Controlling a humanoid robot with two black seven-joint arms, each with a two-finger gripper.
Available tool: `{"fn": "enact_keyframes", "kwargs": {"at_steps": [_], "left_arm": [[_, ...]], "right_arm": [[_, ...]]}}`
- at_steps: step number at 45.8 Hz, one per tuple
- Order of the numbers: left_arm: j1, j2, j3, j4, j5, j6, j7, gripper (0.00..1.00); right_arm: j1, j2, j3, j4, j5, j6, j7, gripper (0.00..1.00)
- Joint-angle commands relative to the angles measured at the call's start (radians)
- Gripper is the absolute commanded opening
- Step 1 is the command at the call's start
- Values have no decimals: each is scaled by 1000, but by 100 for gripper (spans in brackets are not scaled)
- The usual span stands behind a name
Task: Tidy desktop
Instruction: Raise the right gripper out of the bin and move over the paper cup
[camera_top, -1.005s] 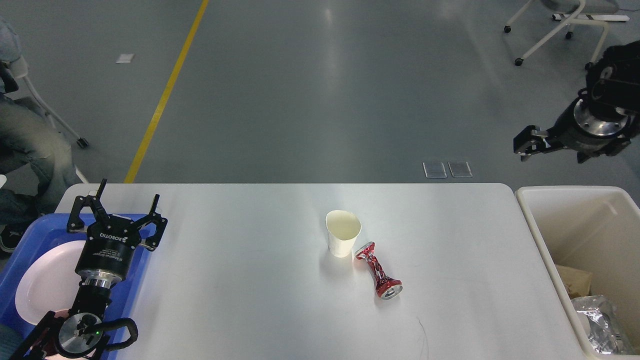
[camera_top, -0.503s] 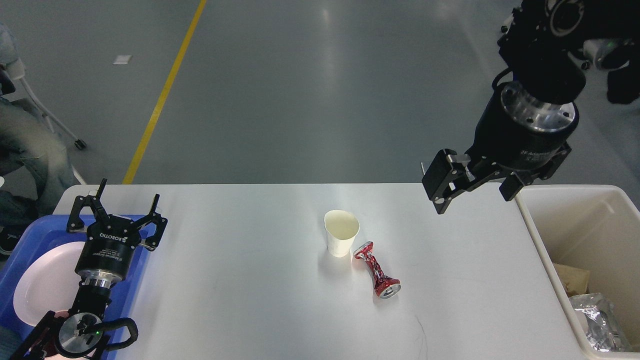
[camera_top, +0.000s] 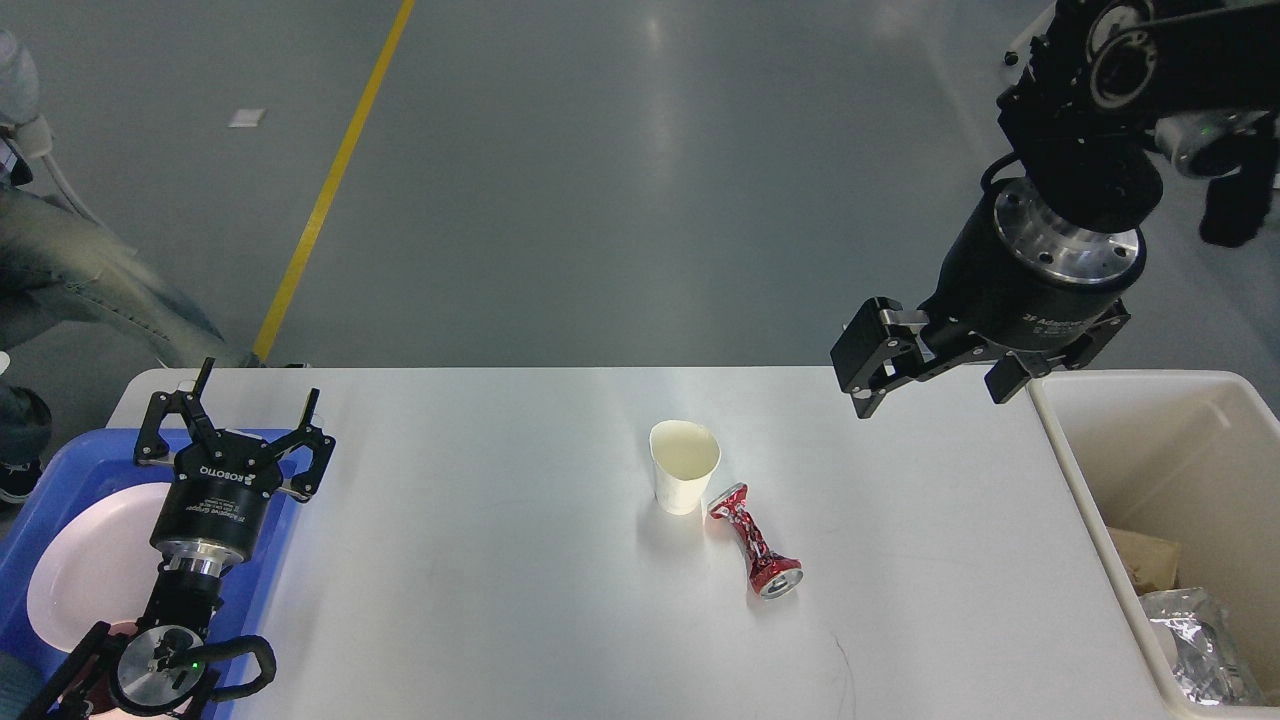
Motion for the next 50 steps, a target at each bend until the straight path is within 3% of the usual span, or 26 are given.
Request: {"fn": "enact_keyframes", "kwargs": {"at_steps": [1,8,35,50], "left_arm": [[0,0,0,0,0,1,0,96],[0,0,0,0,0,0,0,96],[0,0,0,0,0,0,0,96],[0,0,0,0,0,0,0,96]], "right_arm": [[-13,24,13,-28,9,-39,2,100],[-116,73,39,-142,40,-104,4,100],[-670,319,222,-732,43,-105,1,100],[-892,400,274,-976,40,-128,1,100]]}}
